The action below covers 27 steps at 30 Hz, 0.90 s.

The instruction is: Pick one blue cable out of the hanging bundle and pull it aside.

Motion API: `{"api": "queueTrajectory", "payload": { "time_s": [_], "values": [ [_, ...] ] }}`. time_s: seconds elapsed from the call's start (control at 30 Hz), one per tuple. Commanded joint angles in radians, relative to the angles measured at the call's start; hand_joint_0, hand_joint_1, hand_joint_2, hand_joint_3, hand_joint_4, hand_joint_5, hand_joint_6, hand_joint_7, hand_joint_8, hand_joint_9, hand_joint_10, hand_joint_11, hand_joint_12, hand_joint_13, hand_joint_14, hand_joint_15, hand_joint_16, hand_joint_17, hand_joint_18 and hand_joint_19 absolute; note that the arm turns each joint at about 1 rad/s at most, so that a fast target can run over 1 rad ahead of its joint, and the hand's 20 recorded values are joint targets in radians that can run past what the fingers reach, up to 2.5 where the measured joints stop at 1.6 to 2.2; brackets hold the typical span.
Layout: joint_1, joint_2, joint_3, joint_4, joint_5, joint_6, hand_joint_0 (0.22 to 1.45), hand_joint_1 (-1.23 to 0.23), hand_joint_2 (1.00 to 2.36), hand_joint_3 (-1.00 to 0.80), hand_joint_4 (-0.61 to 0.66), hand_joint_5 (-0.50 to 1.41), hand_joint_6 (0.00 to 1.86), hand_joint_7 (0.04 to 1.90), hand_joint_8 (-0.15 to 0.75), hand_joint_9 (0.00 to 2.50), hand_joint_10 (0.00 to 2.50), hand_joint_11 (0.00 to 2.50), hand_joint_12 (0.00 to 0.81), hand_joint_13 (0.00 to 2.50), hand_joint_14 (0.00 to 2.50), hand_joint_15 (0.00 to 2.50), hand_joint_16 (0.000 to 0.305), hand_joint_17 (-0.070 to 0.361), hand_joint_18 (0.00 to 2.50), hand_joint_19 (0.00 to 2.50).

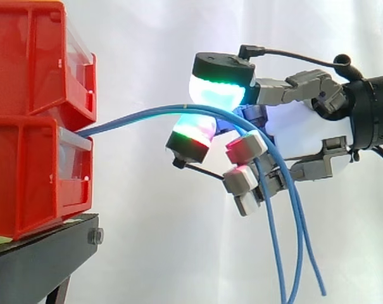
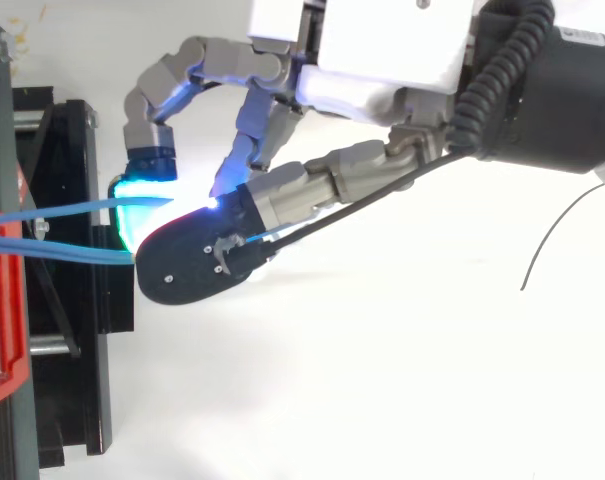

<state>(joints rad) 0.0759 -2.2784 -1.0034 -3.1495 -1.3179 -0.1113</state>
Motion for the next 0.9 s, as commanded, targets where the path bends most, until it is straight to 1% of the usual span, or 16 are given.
{"api": "queueTrajectory", "payload": {
  "time_s": [0.0,0.07,0.17,0.23,0.27,0.33,0.37,0.43,0.47,0.6,0.67,0.87],
  "values": [
    [-0.001,0.007,0.000,-0.023,-0.003,-0.018,0.52,-0.62,1.00,-0.44,0.06,-0.14,0.91,0.94,0.336,1.34,0.02,0.88,0.363,1.08,0.03,0.88,0.046,0.104,0.82,0.78],
    [-0.001,0.007,-0.001,-0.024,-0.004,-0.018,0.50,-0.56,1.00,-0.49,0.06,-0.14,0.91,0.91,0.338,1.34,0.02,0.87,0.371,1.08,0.03,0.87,0.048,0.109,0.81,0.77],
    [-0.001,0.007,0.000,-0.024,-0.004,-0.018,0.50,-0.50,1.00,-0.50,0.05,-0.14,0.90,0.91,0.337,1.34,0.02,0.85,0.373,1.08,0.03,0.86,0.048,0.108,0.81,0.78],
    [-0.001,0.007,-0.001,-0.024,-0.004,-0.018,0.52,-0.46,1.00,-0.49,0.05,-0.14,0.89,0.93,0.335,1.35,0.02,0.85,0.368,1.07,0.03,0.87,0.047,0.107,0.80,0.79],
    [-0.001,0.007,-0.001,-0.024,-0.004,-0.018,0.55,-0.47,1.00,-0.45,0.06,-0.13,0.89,0.96,0.337,1.34,0.02,0.85,0.357,1.07,0.03,0.87,0.046,0.103,0.79,0.80],
    [-0.001,0.007,0.000,-0.024,-0.004,-0.018,0.57,-0.51,1.01,-0.38,0.05,-0.13,0.89,0.98,0.335,1.35,0.02,0.88,0.351,1.07,0.03,0.87,0.045,0.100,0.79,0.80],
    [-0.001,0.007,0.000,-0.023,-0.004,-0.019,0.57,-0.57,1.01,-0.29,0.04,-0.13,0.89,0.99,0.334,1.36,0.02,0.87,0.355,1.08,0.03,0.87,0.045,0.101,0.80,0.79],
    [-0.001,0.007,0.000,-0.023,-0.004,-0.019,0.57,-0.62,1.01,-0.22,0.05,-0.12,0.90,0.99,0.356,1.38,0.02,0.85,0.378,1.11,0.02,0.86,0.049,0.111,0.85,0.76],
    [-0.001,0.007,0.000,-0.024,-0.004,-0.018,0.57,-0.62,1.02,-0.21,0.05,-0.12,0.90,1.00,0.359,1.38,0.02,0.86,0.381,1.11,0.03,0.85,0.050,0.112,0.86,0.76],
    [-0.001,0.007,0.000,-0.024,-0.004,-0.019,0.59,-0.74,1.02,-0.10,0.06,-0.12,0.91,1.04,0.352,1.35,0.02,0.88,0.372,1.08,0.03,0.87,0.048,0.107,0.85,0.77],
    [-0.001,0.007,0.000,-0.024,-0.003,-0.019,0.60,-0.80,1.03,-0.07,0.06,-0.13,0.92,1.04,0.331,1.31,0.02,0.88,0.347,1.06,0.03,0.88,0.044,0.099,0.81,0.78],
    [-0.001,0.007,0.000,-0.024,-0.003,-0.019,0.61,-0.81,1.03,-0.08,0.05,-0.13,0.93,1.04,0.328,1.30,0.02,0.87,0.343,1.05,0.03,0.87,0.043,0.097,0.81,0.78]
  ]
}}
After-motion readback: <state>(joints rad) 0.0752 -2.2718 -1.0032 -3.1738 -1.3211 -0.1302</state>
